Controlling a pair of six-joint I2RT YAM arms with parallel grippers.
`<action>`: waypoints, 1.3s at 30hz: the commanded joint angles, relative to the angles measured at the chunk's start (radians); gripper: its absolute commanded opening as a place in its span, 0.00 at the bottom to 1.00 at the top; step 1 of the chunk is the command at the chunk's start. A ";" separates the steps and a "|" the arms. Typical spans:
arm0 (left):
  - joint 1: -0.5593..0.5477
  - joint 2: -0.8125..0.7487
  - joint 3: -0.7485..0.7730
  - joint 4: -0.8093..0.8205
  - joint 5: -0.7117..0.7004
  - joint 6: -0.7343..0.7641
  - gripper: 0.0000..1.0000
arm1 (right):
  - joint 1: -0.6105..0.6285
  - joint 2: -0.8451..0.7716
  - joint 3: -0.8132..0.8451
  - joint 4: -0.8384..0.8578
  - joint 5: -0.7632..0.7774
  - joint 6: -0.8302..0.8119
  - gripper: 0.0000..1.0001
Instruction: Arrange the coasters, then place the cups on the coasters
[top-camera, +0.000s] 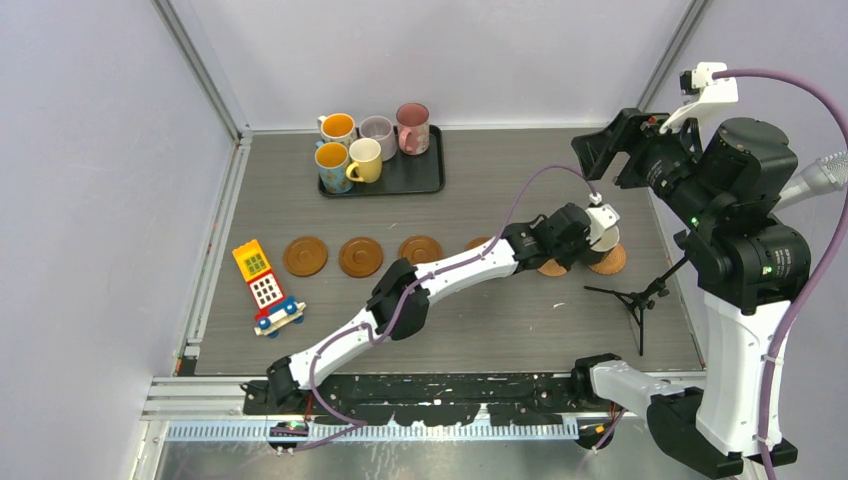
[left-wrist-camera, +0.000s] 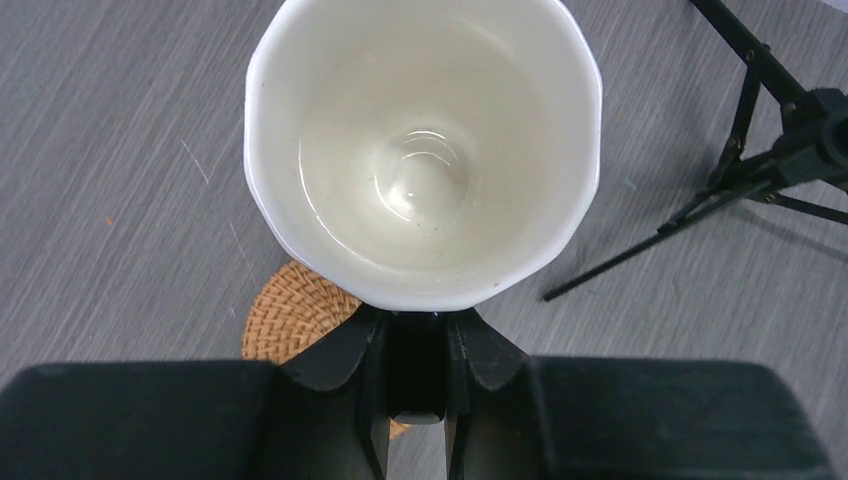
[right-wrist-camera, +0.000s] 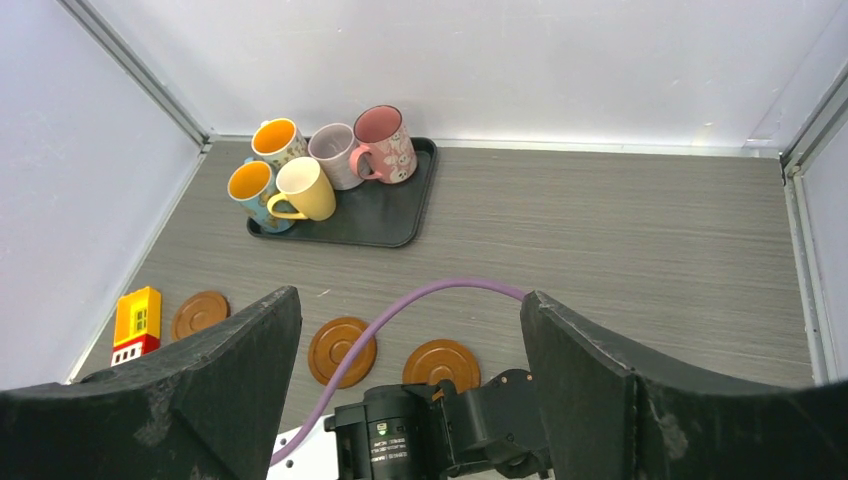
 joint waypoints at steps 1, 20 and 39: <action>-0.010 0.001 0.105 0.227 -0.028 0.023 0.00 | -0.007 -0.015 0.025 0.017 -0.009 0.016 0.85; -0.043 0.042 0.121 0.315 -0.015 0.035 0.00 | -0.016 -0.032 0.013 0.010 -0.025 0.014 0.85; -0.047 0.064 0.092 0.317 -0.072 0.047 0.15 | -0.024 -0.039 0.008 0.004 -0.031 0.013 0.85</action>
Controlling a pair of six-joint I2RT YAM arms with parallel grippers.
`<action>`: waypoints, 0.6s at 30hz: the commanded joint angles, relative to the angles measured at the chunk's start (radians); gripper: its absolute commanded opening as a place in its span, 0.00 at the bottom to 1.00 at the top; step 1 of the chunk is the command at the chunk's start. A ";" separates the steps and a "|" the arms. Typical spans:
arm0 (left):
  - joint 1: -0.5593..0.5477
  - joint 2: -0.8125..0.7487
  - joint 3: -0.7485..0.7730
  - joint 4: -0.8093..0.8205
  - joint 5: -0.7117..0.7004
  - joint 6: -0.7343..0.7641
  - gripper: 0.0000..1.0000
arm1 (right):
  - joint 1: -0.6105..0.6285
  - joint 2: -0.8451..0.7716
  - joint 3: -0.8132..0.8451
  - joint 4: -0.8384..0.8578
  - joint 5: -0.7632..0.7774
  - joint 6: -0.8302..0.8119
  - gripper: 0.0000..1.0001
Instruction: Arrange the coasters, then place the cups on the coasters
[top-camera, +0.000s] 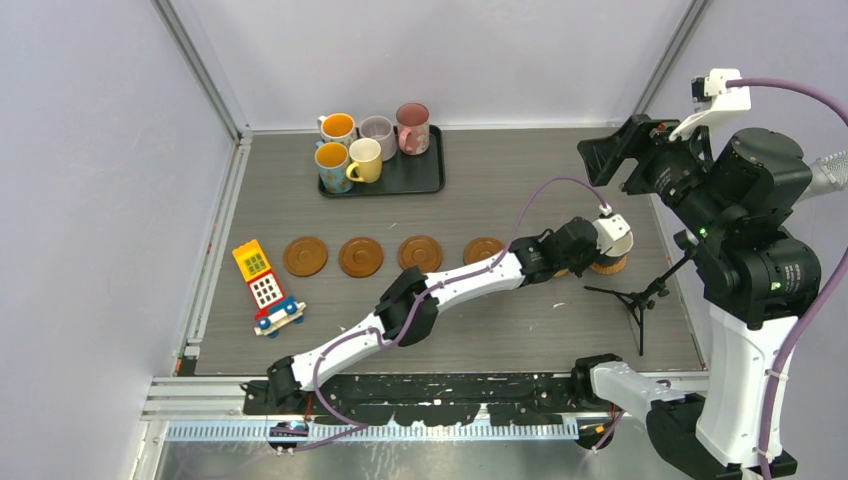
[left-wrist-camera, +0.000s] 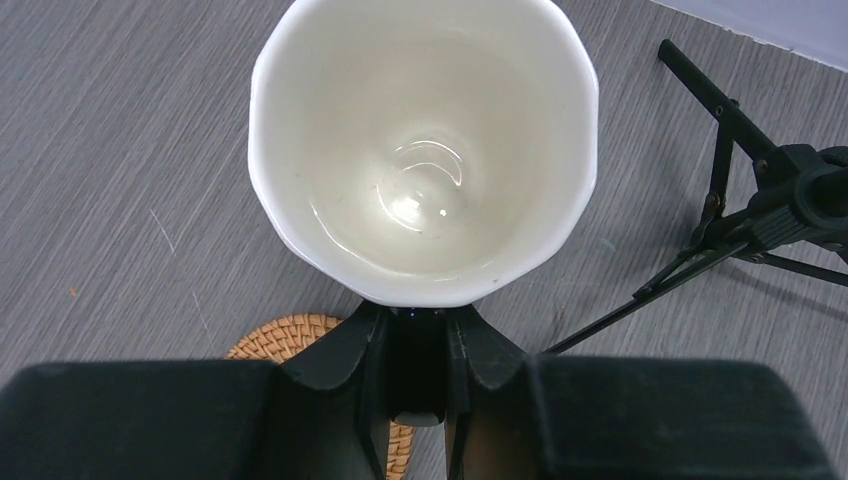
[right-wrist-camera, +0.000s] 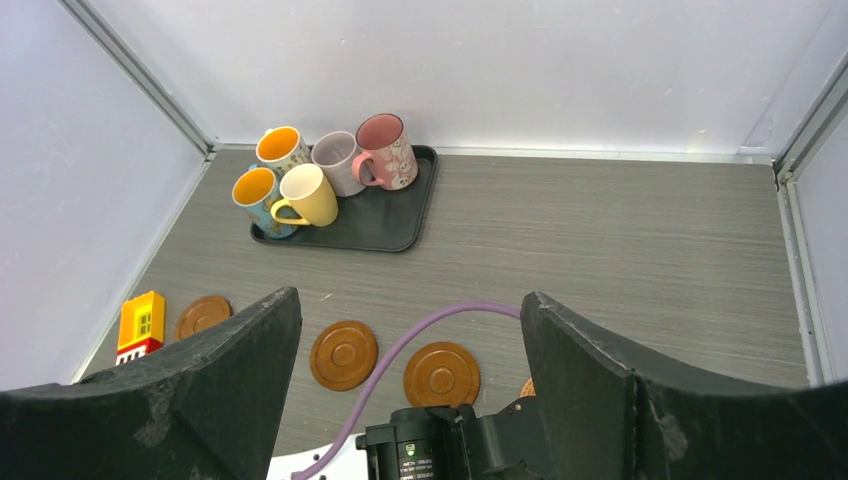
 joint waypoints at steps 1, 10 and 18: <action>-0.007 -0.030 0.046 0.149 -0.024 0.011 0.19 | -0.004 -0.006 0.009 0.012 -0.014 0.009 0.85; -0.019 -0.052 0.042 0.137 -0.010 0.006 0.38 | -0.004 -0.017 0.006 0.011 -0.005 -0.001 0.85; -0.032 -0.091 -0.004 0.125 -0.001 0.004 0.42 | -0.004 -0.031 0.001 0.006 0.006 -0.015 0.85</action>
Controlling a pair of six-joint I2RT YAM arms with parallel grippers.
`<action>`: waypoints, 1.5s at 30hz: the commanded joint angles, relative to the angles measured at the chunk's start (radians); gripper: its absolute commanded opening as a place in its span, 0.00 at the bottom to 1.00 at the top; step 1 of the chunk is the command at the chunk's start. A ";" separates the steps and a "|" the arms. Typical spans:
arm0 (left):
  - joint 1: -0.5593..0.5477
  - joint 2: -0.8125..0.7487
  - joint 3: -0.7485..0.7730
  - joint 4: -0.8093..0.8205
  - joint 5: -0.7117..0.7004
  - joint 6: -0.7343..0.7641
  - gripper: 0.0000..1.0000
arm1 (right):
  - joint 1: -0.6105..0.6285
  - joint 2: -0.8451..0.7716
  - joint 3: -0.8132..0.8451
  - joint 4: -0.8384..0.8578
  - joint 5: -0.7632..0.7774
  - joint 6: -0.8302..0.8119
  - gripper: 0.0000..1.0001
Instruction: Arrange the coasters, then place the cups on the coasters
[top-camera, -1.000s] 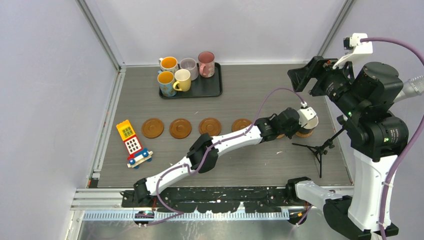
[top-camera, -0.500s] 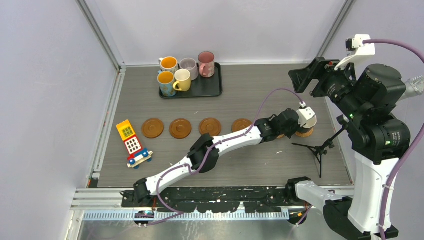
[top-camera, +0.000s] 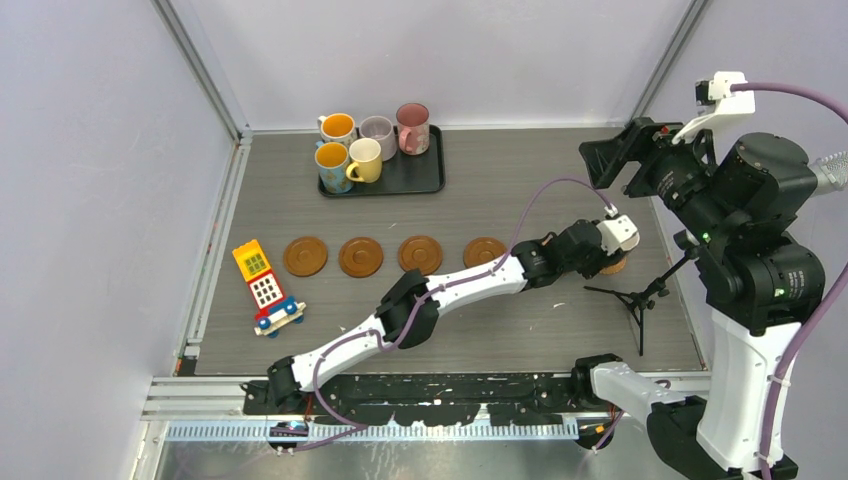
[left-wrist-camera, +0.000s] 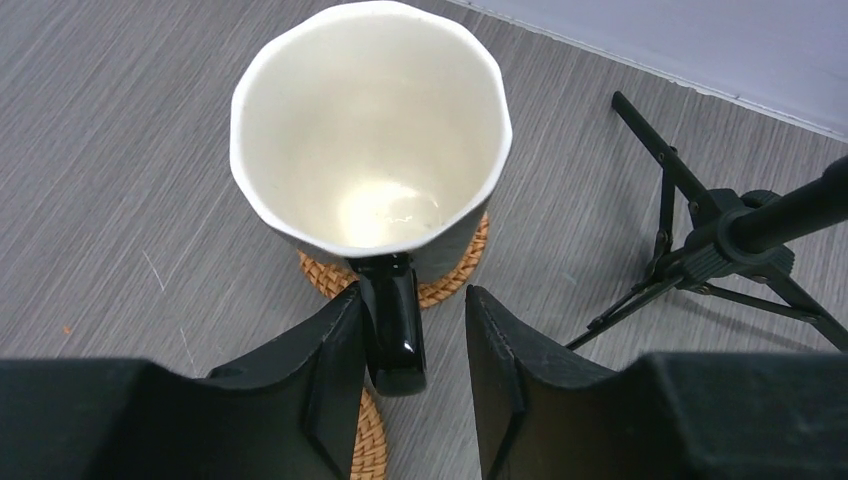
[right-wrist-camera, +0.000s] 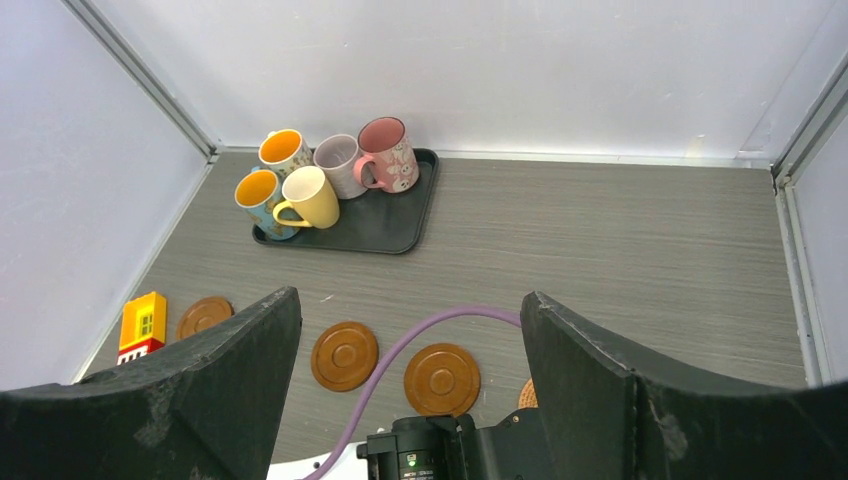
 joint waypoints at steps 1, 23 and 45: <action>-0.015 -0.104 -0.027 0.062 0.013 0.005 0.42 | -0.004 -0.020 0.002 0.009 0.007 -0.012 0.85; -0.018 -0.304 -0.252 0.064 0.016 -0.019 0.60 | -0.004 -0.015 -0.022 0.011 -0.002 -0.017 0.85; 0.748 -0.993 -1.004 -0.219 0.128 0.008 0.67 | 0.001 0.099 -0.159 0.085 -0.084 0.005 0.84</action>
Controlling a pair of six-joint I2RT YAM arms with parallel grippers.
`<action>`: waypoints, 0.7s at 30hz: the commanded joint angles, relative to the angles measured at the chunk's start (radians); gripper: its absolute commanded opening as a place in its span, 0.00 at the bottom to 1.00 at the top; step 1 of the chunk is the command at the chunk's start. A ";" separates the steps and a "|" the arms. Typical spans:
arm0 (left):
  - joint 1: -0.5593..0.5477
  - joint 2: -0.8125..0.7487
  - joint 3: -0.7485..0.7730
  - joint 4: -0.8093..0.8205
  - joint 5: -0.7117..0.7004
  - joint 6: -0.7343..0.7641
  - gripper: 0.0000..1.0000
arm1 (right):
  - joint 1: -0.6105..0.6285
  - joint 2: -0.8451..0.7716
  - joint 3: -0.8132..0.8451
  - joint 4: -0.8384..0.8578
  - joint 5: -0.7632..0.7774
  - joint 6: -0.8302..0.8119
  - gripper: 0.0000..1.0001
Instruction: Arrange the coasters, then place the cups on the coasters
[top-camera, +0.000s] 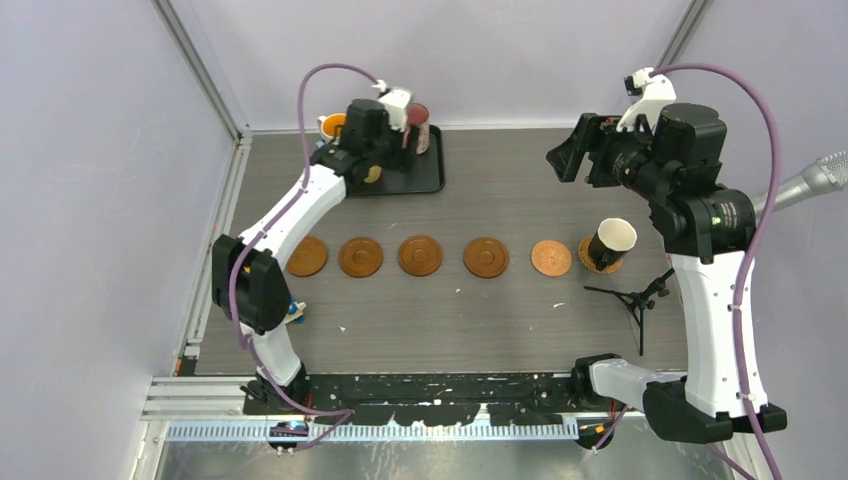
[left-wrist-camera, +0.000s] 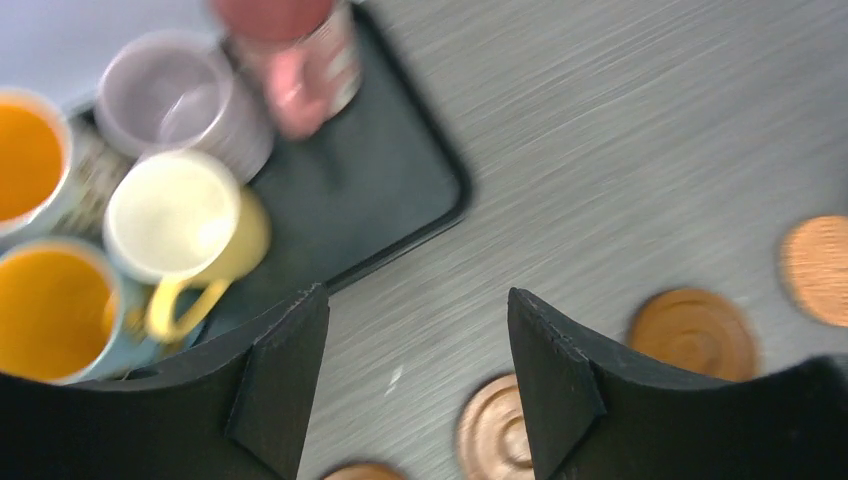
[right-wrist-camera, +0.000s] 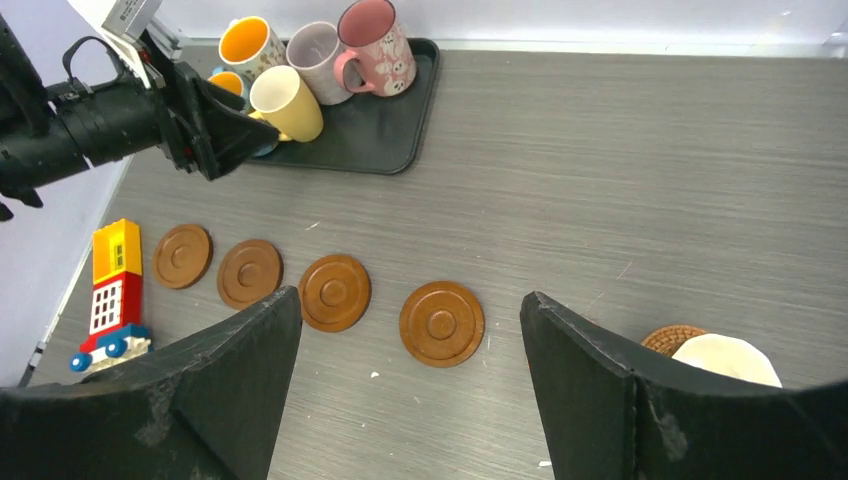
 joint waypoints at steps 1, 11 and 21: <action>0.118 -0.009 -0.078 -0.085 -0.021 0.035 0.67 | 0.001 -0.001 -0.023 0.064 -0.025 0.023 0.84; 0.313 0.103 -0.117 0.007 -0.048 0.042 0.61 | 0.016 0.023 -0.074 0.049 -0.026 0.023 0.85; 0.333 0.193 -0.129 0.106 -0.085 0.060 0.62 | 0.016 0.022 -0.072 0.031 0.004 -0.006 0.85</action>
